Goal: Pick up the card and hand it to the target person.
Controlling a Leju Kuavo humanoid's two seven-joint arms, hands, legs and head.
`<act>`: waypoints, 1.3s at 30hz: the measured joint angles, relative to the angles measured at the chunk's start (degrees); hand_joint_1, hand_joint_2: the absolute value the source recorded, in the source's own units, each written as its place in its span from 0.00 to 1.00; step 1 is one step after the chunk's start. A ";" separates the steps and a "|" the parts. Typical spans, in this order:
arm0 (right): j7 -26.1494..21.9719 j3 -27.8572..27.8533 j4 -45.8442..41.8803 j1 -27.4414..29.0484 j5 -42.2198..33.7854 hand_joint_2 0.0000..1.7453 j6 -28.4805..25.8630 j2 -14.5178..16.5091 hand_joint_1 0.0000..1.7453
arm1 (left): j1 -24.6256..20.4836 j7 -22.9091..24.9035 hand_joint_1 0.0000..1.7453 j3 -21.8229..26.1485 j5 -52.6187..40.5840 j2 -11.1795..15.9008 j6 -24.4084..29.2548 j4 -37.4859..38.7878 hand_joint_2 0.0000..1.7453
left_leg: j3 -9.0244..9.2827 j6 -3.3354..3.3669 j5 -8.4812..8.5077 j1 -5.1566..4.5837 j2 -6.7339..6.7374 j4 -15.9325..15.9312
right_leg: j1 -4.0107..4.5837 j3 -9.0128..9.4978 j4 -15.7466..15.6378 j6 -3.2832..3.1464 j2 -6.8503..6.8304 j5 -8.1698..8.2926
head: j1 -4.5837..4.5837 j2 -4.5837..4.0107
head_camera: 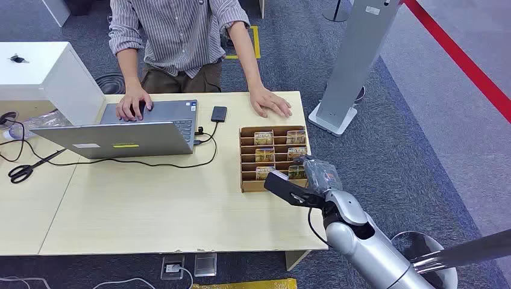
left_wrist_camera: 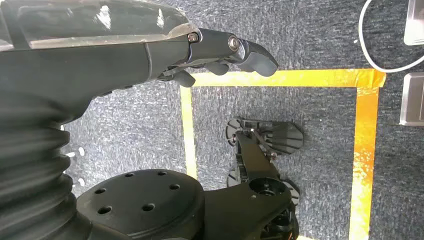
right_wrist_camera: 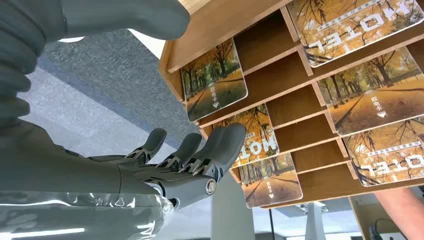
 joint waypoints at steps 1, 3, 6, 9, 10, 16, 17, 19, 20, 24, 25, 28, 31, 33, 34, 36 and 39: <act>0.03 0.03 0.04 -0.02 -0.05 1.00 -0.01 0.00 0.33 | 0.00 0.00 0.00 0.00 0.01 0.00 0.00 0.00 1.00 | 0.00 0.00 0.00 0.00 0.00 0.00 | 0.00 0.00 0.00 0.00 0.00 0.00 | -0.01 0.00; 0.09 0.13 0.16 -0.07 -0.17 1.00 -0.03 0.00 0.34 | 0.00 0.00 0.00 -0.02 0.02 0.00 0.00 0.00 1.00 | 0.00 0.00 0.00 0.00 0.00 0.00 | 0.00 0.00 0.00 0.00 0.00 0.00 | -0.02 -0.01; 0.24 0.34 0.40 -0.14 -0.28 1.00 -0.13 0.00 0.34 | 0.00 0.00 0.00 -0.03 0.07 0.00 0.07 0.00 1.00 | 0.00 0.00 0.00 0.00 0.00 0.00 | 0.00 0.00 0.00 0.00 0.00 0.00 | 0.00 -0.01; 0.38 0.44 0.44 -0.15 -0.29 1.00 -0.34 0.00 0.36 | 0.00 0.00 0.00 -0.03 0.20 0.00 0.15 0.00 1.00 | 0.00 0.00 0.00 0.00 0.00 0.00 | 0.00 0.00 0.00 0.00 0.00 0.00 | -0.01 -0.01; 0.42 0.46 0.44 -0.15 -0.29 1.00 -0.38 0.00 0.37 | 0.00 0.00 0.00 -0.03 0.27 0.00 0.15 0.00 1.00 | 0.00 0.00 0.00 0.00 0.00 0.00 | 0.00 0.00 0.00 0.00 0.00 0.00 | -0.01 -0.01; 0.51 0.53 0.46 -0.23 -0.32 1.00 -0.49 0.00 0.51 | 0.00 0.00 0.00 -0.05 0.62 0.00 0.15 0.00 1.00 | 0.01 0.00 0.00 0.00 0.00 0.00 | 0.00 0.00 0.00 0.00 0.00 0.00 | -0.02 -0.01; 0.51 0.54 0.46 -0.29 -0.32 1.00 -0.51 0.00 0.53 | 0.00 0.00 0.00 -0.05 0.63 0.00 0.15 0.00 1.00 | 0.01 0.00 0.00 0.00 0.00 0.00 | 0.00 0.00 0.00 0.00 0.00 0.00 | -0.02 -0.01; 0.51 0.58 0.48 -0.38 -0.32 1.00 -0.50 0.00 0.54 | 0.00 0.00 0.00 -0.08 0.63 0.00 0.15 0.00 1.00 | 0.01 0.00 0.00 0.00 0.00 0.00 | 0.00 0.00 0.00 0.00 0.00 0.00 | -0.01 -0.01; 0.52 0.61 0.48 -0.39 -0.32 1.00 -0.50 0.00 0.53 | 0.00 0.00 0.00 -0.09 0.63 0.00 0.15 0.00 1.00 | 0.01 0.00 0.00 0.00 0.00 0.00 | 0.00 0.00 0.00 0.00 0.00 0.00 | 0.00 -0.01; 0.54 0.66 0.51 -0.40 -0.34 1.00 -0.50 0.00 0.61 | 0.00 -0.03 0.00 -0.15 0.63 0.00 0.15 0.00 1.00 | 0.01 0.00 0.00 0.00 0.00 0.00 | 0.00 0.00 0.00 0.00 0.00 0.00 | 0.00 0.01; 0.55 0.67 0.54 -0.41 -0.34 1.00 -0.50 0.00 0.63 | 0.00 -0.07 0.00 -0.21 0.63 0.00 0.15 0.00 1.00 | 0.01 0.00 0.00 0.00 0.00 0.00 | 0.00 0.00 0.00 0.00 0.00 0.00 | 0.00 0.01; 0.57 0.69 0.63 -0.45 -0.34 1.00 -0.49 0.00 0.66 | 0.00 -0.15 0.00 -0.43 0.68 0.00 0.15 0.00 1.00 | 0.01 0.00 0.00 0.00 0.00 0.00 | 0.00 0.00 0.00 0.00 0.00 0.00 | 0.00 -0.01; 0.60 0.69 0.69 -0.49 -0.36 1.00 -0.49 0.00 0.74 | 0.00 -0.25 0.00 -0.57 0.76 0.00 0.15 0.00 1.00 | 0.01 0.00 0.00 0.00 0.00 0.00 | 0.00 0.00 0.00 0.00 0.00 0.00 | -0.01 -0.01; 0.61 0.69 0.73 -0.50 -0.36 1.00 -0.49 0.00 0.75 | 0.00 -0.30 0.00 -0.72 0.79 0.00 0.16 0.00 1.00 | 0.01 0.00 0.00 0.00 0.00 0.00 | 0.00 0.00 0.00 0.00 0.00 0.00 | -0.01 -0.01; 0.62 0.69 0.73 -0.53 -0.36 1.00 -0.49 0.00 0.77 | 0.00 -0.31 0.00 -0.79 0.80 0.00 0.16 0.00 1.00 | 0.01 0.00 0.00 0.00 0.00 0.00 | 0.00 0.00 0.00 0.00 0.00 0.00 | -0.02 -0.01; 0.62 0.69 0.74 -0.62 -0.36 1.00 -0.49 0.00 0.77 | 0.00 -0.32 0.00 -0.90 0.85 0.00 0.17 0.00 1.00 | 0.01 0.00 0.00 0.00 0.00 0.00 | 0.00 0.00 0.00 0.00 0.00 0.00 | -0.02 -0.01; 0.63 0.69 0.74 -0.76 -0.36 1.00 -0.49 0.00 0.77 | 0.00 -0.37 0.00 -1.06 0.92 0.00 0.17 0.00 1.00 | 0.01 0.00 0.00 0.00 0.00 0.00 | 0.00 0.00 0.00 0.00 0.00 0.00 | -0.02 -0.01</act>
